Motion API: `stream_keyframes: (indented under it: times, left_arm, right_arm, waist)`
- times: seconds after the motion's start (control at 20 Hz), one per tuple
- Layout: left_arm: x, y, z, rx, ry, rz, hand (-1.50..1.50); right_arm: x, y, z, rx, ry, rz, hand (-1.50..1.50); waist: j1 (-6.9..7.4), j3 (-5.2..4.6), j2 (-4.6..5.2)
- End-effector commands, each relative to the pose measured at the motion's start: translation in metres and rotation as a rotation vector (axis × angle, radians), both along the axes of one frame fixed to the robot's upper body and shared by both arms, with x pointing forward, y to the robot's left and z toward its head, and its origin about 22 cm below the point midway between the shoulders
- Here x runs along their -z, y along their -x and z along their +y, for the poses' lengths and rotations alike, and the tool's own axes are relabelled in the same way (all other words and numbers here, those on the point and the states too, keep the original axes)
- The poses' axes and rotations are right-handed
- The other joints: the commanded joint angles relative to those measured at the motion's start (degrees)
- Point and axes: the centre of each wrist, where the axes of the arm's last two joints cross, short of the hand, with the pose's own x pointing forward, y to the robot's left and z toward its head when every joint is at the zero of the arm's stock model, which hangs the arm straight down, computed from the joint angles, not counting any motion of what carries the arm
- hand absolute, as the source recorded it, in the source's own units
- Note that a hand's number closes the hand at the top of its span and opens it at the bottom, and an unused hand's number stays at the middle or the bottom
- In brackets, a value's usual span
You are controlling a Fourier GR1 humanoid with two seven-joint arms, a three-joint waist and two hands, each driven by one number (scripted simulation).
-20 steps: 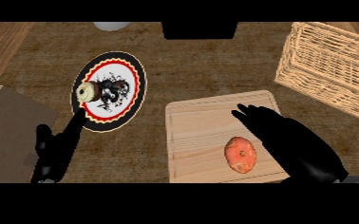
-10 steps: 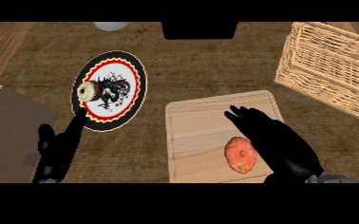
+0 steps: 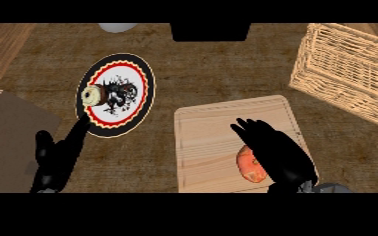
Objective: Pick the squash from the cutting board and place it in the basket
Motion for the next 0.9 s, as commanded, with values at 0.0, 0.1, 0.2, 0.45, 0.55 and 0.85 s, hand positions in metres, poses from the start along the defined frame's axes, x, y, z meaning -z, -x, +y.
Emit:
stream_keyframes:
  times: [0.0,0.1,0.2,0.45,0.55,0.85]
  left_arm:
    - [0.015,0.003,-0.011,-0.027,0.018,0.112,0.0]
    - [0.023,0.013,-0.011,-0.042,0.01,0.118,0.0]
    - [0.018,0.014,0.01,-0.024,0.004,0.11,0.0]
    - [0.02,0.013,-0.004,-0.026,0.014,0.118,0.0]
    - [0.033,0.023,0.0,-0.03,0.01,0.114,0.0]
    - [0.025,0.006,-0.003,-0.014,0.015,0.106,0.0]
  right_arm:
    - [-0.005,-0.015,0.0,0.009,0.043,0.021,-1.5]
    - [0.021,0.002,0.001,0.019,0.036,0.033,-1.5]
    - [0.016,0.0,-0.011,0.013,0.021,0.051,-1.5]
    - [0.018,-0.004,-0.008,0.013,0.018,0.017,-1.5]
    - [0.029,-0.005,0.001,0.009,0.013,0.02,-1.5]
    - [0.022,-0.012,0.004,-0.008,0.025,0.031,1.5]
  waist:
    - [0.03,-0.71,0.53]
    - [-0.06,-0.7,0.47]
    - [-0.15,-0.71,0.45]
    - [-0.1,-0.7,0.46]
    - [0.08,-0.71,0.51]
    - [-0.12,-0.73,0.49]
